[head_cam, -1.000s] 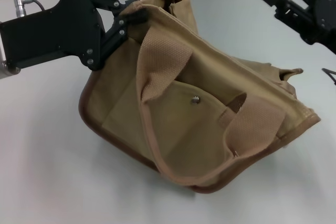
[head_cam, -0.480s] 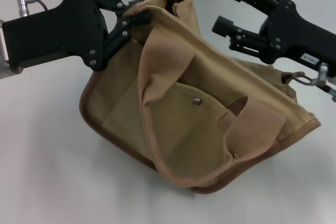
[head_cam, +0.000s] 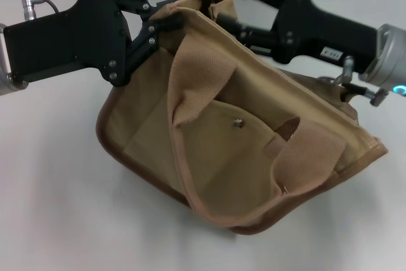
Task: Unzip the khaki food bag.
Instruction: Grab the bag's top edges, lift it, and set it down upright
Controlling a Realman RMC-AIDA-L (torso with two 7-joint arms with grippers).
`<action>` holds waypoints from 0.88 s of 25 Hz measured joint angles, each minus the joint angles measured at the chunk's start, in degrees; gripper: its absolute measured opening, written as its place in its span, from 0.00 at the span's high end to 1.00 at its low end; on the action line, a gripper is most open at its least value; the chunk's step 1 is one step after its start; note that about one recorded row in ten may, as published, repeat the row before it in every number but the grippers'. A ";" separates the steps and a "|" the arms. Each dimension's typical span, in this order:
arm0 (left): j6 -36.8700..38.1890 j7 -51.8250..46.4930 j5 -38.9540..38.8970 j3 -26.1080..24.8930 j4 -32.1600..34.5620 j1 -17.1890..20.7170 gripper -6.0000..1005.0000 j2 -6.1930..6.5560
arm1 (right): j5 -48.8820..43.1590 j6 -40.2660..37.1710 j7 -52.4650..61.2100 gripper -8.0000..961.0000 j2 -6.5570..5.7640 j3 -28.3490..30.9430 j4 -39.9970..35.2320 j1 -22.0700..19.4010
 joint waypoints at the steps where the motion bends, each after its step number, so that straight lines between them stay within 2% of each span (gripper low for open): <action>1: 0.00 0.00 0.01 -0.01 0.00 0.00 0.94 0.00 | -1.27 0.46 1.41 0.14 -0.02 -0.45 -0.83 -0.23; 4: -0.10 0.02 0.07 -0.10 -0.01 0.00 0.94 0.00 | -8.04 0.44 8.34 0.14 -0.12 -0.14 -5.79 -2.73; 10: -0.29 0.05 0.08 -0.34 -0.01 0.02 0.93 -0.01 | -11.89 -0.81 11.41 0.14 -0.20 0.61 -11.77 -7.11; 18: -0.86 0.45 0.08 -0.07 -0.13 -0.19 0.93 -0.18 | -12.09 -8.56 10.19 0.14 -1.46 8.49 -7.53 -9.17; 22: -0.88 0.59 0.08 -0.03 -0.22 -0.36 0.93 -0.18 | -11.98 -10.74 6.16 0.14 -1.24 11.22 -6.45 -10.29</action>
